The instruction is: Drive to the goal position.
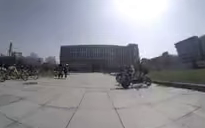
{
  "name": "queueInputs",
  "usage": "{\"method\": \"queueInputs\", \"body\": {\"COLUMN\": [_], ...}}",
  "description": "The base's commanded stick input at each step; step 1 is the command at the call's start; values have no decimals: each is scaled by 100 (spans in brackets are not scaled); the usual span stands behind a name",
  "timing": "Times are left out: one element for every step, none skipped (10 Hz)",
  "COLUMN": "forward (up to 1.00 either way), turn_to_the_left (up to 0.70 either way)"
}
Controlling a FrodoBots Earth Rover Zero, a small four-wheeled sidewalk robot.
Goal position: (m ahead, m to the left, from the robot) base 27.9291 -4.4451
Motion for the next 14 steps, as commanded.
{"method": "queueInputs", "body": {"forward": [70,70,70,70,70,70,70,70,70,70,70,70,70,70], "turn_to_the_left": [0,0,0,0,0,0,0,0,0,0,0,0,0,0]}}
